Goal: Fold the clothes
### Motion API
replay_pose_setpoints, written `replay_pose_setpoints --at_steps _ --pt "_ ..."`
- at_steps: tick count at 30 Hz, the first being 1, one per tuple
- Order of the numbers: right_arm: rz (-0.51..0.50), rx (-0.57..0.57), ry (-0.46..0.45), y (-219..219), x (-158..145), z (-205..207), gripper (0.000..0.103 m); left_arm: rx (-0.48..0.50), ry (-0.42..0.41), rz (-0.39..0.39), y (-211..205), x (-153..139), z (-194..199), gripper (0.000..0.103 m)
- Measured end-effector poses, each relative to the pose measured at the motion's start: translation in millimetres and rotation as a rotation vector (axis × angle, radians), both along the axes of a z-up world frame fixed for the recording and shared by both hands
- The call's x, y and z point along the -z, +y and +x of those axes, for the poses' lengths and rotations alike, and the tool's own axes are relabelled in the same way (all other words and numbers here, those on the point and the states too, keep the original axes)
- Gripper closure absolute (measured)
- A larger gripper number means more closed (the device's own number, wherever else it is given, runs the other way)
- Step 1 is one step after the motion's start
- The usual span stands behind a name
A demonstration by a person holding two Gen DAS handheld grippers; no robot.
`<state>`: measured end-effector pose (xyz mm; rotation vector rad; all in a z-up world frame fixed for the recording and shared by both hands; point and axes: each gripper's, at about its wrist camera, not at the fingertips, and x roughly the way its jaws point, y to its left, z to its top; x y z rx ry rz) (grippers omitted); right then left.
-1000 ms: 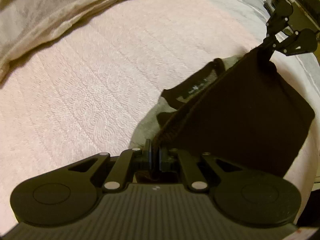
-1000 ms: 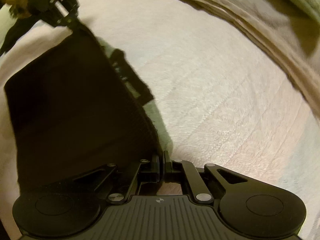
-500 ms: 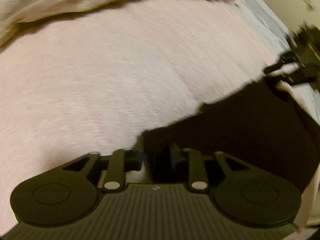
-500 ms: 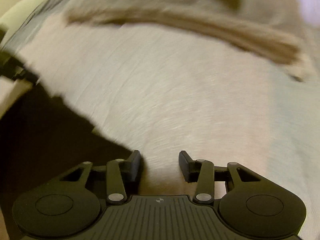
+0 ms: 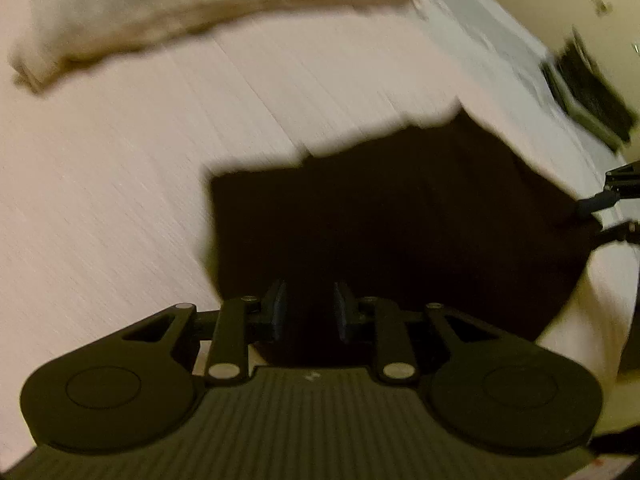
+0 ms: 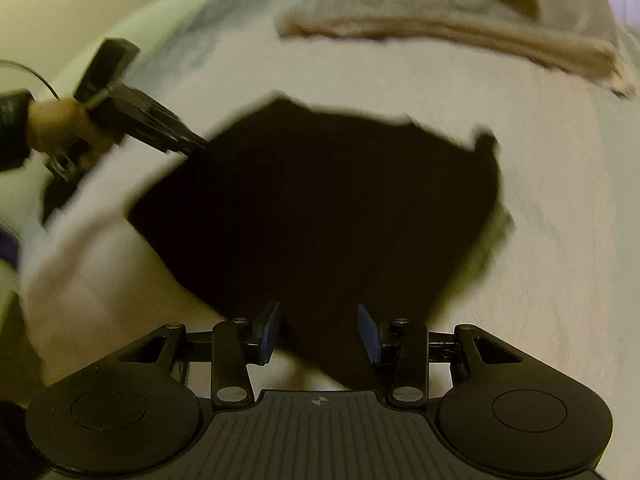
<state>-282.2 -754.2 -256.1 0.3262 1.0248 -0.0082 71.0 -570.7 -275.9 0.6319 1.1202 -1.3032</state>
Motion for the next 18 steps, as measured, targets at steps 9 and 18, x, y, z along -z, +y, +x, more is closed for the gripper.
replay_pose_setpoints --at_steps 9,18 --pt "0.029 0.174 0.070 -32 12 -52 0.063 -0.080 -0.055 0.071 18 42 -10 0.084" --pt "-0.232 0.119 -0.043 74 -54 -21 0.047 0.047 -0.183 0.043 42 -20 -15 0.082"
